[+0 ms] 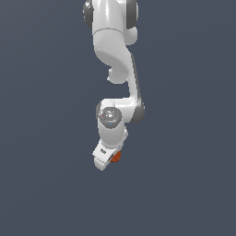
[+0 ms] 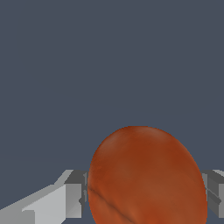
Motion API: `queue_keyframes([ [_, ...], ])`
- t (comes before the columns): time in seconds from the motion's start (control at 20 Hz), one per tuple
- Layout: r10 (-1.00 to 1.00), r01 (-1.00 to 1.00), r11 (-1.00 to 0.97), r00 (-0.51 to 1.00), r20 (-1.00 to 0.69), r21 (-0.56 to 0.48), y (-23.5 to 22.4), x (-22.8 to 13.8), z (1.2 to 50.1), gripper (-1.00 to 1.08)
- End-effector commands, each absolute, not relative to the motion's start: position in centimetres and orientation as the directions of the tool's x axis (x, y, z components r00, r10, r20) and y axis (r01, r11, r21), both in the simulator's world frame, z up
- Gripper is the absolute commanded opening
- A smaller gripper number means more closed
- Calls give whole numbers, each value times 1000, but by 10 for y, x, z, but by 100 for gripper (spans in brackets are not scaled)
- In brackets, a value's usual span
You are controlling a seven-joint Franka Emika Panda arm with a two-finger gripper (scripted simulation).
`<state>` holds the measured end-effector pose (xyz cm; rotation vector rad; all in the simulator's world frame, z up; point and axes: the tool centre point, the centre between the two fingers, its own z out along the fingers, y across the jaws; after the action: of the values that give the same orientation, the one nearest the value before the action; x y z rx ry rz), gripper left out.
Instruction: Pick up the object and move it to a goal position.
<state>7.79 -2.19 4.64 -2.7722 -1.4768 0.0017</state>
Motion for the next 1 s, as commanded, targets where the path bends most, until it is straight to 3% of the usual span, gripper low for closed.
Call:
queue_keyframes([
  [0.0,830,830,-558,558,-1,-1,-22,78,48,-100],
  [0.5,830,830,-558,558,-1,0,-19,70,84,-100],
  [0.95,830,830,-557,557,-2,0,-13,53,168,-100],
])
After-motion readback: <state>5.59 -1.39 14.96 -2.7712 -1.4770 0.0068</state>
